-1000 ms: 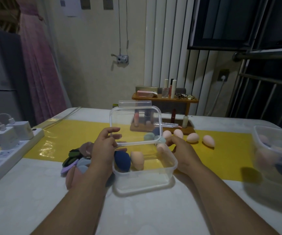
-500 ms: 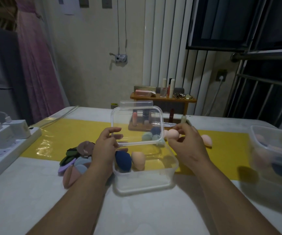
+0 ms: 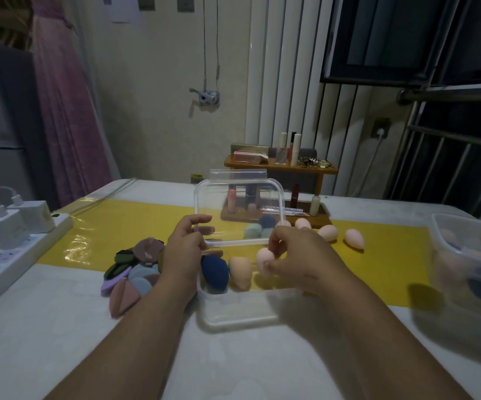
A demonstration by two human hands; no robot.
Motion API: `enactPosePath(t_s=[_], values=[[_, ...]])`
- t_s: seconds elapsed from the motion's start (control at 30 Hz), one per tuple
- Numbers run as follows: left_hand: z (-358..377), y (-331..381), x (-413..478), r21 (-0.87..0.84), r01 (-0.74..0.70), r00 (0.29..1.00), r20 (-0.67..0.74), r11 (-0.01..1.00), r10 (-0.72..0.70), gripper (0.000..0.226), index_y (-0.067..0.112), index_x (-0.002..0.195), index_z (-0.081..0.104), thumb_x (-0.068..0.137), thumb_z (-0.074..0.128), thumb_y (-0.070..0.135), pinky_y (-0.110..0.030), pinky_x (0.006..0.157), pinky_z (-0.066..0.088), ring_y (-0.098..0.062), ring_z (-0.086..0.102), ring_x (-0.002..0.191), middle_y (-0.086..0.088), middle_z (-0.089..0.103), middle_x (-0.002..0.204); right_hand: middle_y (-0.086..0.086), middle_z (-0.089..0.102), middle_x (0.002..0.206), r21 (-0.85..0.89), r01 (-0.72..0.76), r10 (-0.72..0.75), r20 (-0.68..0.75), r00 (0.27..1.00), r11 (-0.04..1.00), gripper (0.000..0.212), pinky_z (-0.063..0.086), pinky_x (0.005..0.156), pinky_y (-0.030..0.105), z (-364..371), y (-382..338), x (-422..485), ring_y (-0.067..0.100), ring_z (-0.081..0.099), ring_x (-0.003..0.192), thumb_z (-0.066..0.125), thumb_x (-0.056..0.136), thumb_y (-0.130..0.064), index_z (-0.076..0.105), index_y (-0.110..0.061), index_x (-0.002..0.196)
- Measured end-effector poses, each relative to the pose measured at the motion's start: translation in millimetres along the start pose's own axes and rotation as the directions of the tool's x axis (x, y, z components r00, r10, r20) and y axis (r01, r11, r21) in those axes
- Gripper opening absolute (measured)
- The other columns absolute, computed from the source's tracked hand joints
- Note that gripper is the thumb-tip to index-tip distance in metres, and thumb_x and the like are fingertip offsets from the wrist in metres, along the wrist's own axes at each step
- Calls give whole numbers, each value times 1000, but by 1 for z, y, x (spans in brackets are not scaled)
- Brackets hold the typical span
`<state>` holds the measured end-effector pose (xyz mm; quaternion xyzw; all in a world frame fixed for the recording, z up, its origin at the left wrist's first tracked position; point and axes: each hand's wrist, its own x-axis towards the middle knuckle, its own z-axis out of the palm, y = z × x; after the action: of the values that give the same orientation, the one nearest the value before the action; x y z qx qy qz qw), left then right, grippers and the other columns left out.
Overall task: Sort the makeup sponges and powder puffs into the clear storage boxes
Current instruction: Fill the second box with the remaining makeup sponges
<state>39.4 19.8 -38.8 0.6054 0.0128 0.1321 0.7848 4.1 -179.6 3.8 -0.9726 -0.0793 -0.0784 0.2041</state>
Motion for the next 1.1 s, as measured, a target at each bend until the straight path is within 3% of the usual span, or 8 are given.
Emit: enactPosePath(t_s=[0.13, 0.3, 0.67, 0.83, 1.1], values=[[-2, -2, -1, -6, 1, 1000, -5, 1000, -1, 53, 19, 94, 67, 80, 31, -17, -33, 59, 56, -33, 56, 96, -13, 58, 101, -5, 53, 96, -108, 15, -12, 26, 1000, 994, 18, 52, 73, 32, 1, -7, 0, 16, 52, 91, 64, 83, -46, 58, -33, 95], [-2, -1, -1, -18, -1, 1000, 10, 1000, 1, 54, 19, 93, 67, 77, 32, -19, -36, 61, 55, -34, 55, 98, -14, 57, 101, -5, 58, 105, -146, 33, -29, 34, 999, 989, 21, 50, 77, 31, 7, -6, 3, 18, 50, 100, 62, 82, -54, 58, -38, 96], [-1, -2, -1, -22, 6, 1000, 8, 1000, -6, 54, 21, 92, 68, 79, 33, -18, -36, 61, 55, -33, 55, 98, -14, 57, 103, -6, 60, 107, -120, 6, -3, 31, 1000, 993, 22, 50, 82, 33, 9, -4, 4, 18, 51, 104, 66, 81, -47, 60, -39, 100], [-2, -1, -1, -20, 4, 1000, 0, 1000, -4, 54, 20, 92, 68, 79, 32, -18, -37, 61, 56, -33, 56, 98, -14, 57, 103, -6, 60, 116, 42, -27, 26, 35, 999, 999, 22, 50, 83, 32, 1, -2, 0, 16, 53, 109, 66, 86, -37, 66, -33, 108], [-2, 1, -3, -3, 11, 1000, -5, 1000, -11, 54, 19, 93, 68, 78, 32, -18, -40, 65, 56, -34, 57, 99, -14, 58, 104, -5, 68, 106, 310, -12, 100, -269, 958, 951, 18, 44, 79, 28, 5, 19, 10, 14, 59, 95, 59, 94, -18, 70, -23, 106]])
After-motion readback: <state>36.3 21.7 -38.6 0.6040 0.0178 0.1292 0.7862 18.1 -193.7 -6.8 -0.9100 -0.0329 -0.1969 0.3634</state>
